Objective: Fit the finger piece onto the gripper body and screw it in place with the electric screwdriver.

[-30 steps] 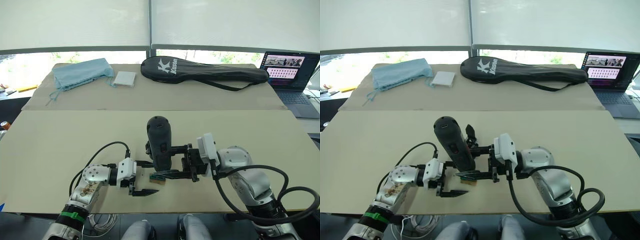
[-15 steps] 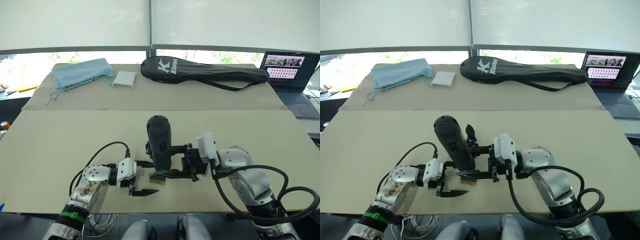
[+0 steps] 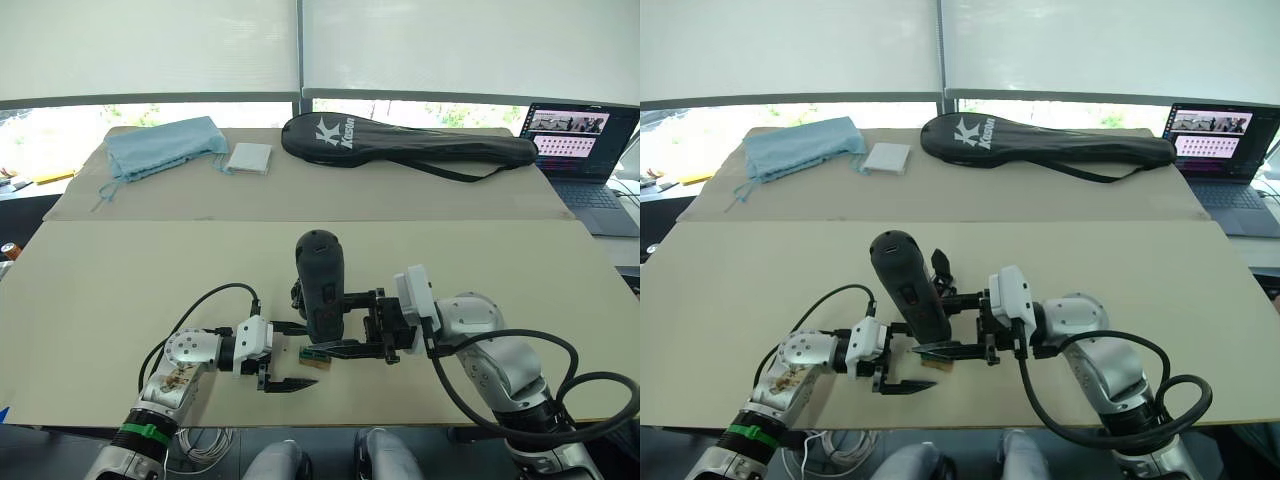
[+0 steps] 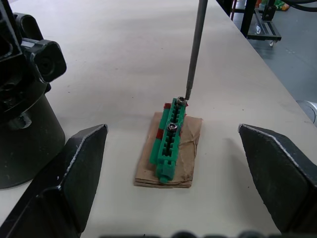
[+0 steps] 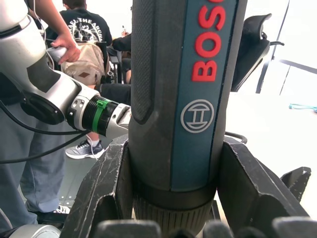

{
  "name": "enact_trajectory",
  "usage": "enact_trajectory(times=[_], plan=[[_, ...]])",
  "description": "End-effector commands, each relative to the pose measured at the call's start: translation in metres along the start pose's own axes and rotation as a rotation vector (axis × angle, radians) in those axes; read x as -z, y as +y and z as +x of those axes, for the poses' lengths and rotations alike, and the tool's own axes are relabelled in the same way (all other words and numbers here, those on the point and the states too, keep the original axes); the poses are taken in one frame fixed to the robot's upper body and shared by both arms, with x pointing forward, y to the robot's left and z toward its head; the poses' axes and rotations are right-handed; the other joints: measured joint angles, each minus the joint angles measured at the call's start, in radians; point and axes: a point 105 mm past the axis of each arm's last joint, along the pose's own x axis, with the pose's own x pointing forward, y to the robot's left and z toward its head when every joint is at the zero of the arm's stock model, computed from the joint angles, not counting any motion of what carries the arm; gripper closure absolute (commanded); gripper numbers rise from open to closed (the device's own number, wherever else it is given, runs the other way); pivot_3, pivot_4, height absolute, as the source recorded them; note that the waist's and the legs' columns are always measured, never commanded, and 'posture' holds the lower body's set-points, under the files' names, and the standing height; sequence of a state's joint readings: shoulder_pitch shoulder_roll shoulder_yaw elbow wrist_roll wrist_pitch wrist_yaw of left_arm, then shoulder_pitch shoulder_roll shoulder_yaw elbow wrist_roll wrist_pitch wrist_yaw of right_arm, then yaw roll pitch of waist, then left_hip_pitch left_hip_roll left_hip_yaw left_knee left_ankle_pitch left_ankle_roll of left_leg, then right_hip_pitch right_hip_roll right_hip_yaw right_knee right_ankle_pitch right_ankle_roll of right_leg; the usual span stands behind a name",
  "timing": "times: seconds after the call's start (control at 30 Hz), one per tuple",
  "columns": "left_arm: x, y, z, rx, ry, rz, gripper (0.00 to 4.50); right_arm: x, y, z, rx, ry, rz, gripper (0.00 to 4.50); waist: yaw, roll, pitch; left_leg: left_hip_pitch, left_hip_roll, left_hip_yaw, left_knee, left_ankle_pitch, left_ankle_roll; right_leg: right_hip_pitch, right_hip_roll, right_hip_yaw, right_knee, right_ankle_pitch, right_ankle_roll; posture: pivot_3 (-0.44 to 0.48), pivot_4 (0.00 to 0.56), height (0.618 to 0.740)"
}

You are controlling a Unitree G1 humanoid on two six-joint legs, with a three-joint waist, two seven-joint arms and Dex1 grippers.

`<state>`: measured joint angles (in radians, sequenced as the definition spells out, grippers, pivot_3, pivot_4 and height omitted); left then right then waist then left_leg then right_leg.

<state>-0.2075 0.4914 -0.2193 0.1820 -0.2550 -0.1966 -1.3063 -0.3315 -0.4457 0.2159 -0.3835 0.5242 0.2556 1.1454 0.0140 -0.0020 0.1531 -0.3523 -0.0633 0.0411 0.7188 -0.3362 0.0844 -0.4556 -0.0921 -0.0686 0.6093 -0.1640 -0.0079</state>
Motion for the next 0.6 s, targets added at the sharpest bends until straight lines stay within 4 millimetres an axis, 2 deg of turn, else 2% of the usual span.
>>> enact_trajectory(times=[0.03, 0.6], plan=[[0.0189, -0.0161, 0.0074, 0.047, 0.043, -0.082, 0.00, -0.0166, 0.0028, 0.0017, -0.022, -0.048, -0.051, 2.56, 0.000, 0.000, 0.000, 0.000, 0.000, 0.000, 0.000, 0.000, 0.000, 0.000, 0.000, 0.000, 0.000, 0.000, 0.000, 0.000, 0.150, 0.740], [0.0188, -0.0166, 0.0076, 0.046, 0.043, -0.086, 0.00, -0.0153, 0.0031, 0.0007, -0.033, -0.029, -0.041, 2.56, 0.000, 0.000, 0.000, 0.000, 0.000, 0.000, 0.000, 0.000, 0.000, 0.000, 0.000, 0.000, 0.000, 0.000, 0.000, 0.000, 0.150, 0.740]])
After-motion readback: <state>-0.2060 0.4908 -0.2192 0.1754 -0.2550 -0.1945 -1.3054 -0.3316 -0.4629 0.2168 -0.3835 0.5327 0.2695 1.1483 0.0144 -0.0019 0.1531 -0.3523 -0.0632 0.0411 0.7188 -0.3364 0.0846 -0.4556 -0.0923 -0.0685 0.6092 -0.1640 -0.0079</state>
